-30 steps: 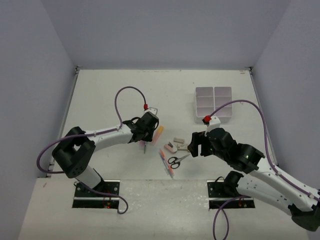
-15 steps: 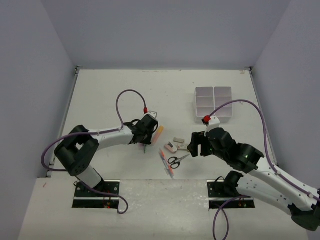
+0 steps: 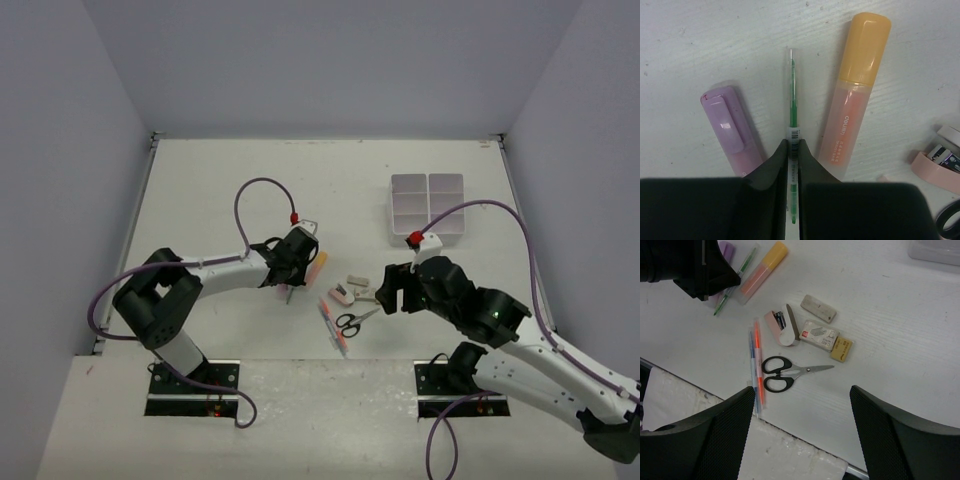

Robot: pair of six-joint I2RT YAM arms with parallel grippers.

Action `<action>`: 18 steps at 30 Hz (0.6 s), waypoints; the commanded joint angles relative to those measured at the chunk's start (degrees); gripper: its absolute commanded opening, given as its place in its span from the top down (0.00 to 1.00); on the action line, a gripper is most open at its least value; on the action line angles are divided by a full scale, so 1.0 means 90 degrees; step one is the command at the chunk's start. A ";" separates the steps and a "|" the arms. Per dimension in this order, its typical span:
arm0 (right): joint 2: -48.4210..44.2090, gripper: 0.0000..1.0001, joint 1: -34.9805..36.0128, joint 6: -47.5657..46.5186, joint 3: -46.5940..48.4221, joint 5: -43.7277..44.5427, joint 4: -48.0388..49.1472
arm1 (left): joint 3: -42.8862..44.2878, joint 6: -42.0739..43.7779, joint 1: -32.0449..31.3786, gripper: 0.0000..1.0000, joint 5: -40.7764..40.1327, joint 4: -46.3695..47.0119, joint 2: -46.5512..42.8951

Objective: Sort the stationery into containers
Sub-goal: Pick up the pen from the center of the board.

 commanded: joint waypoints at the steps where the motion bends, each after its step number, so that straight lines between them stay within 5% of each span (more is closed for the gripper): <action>1: -0.0177 0.12 0.0021 0.0076 -0.0065 0.0260 0.0145 | 0.0003 -0.0014 0.0041 1.00 0.0179 -0.0307 -0.0121; 3: -0.0214 0.01 0.0021 0.0008 -0.0062 0.0200 0.0185 | 0.0076 -0.0040 0.0041 1.00 0.0144 -0.0391 -0.0428; 13: 0.0632 0.01 0.0021 -0.0318 -0.0158 -0.1093 0.0761 | 0.0504 -0.0580 0.0041 1.00 -0.1419 -0.1065 -0.3099; 18: 0.1026 0.23 0.0131 0.0026 -0.0120 -0.1537 0.1007 | 0.0094 -0.0654 0.0041 1.00 -0.1590 -0.0634 -0.4904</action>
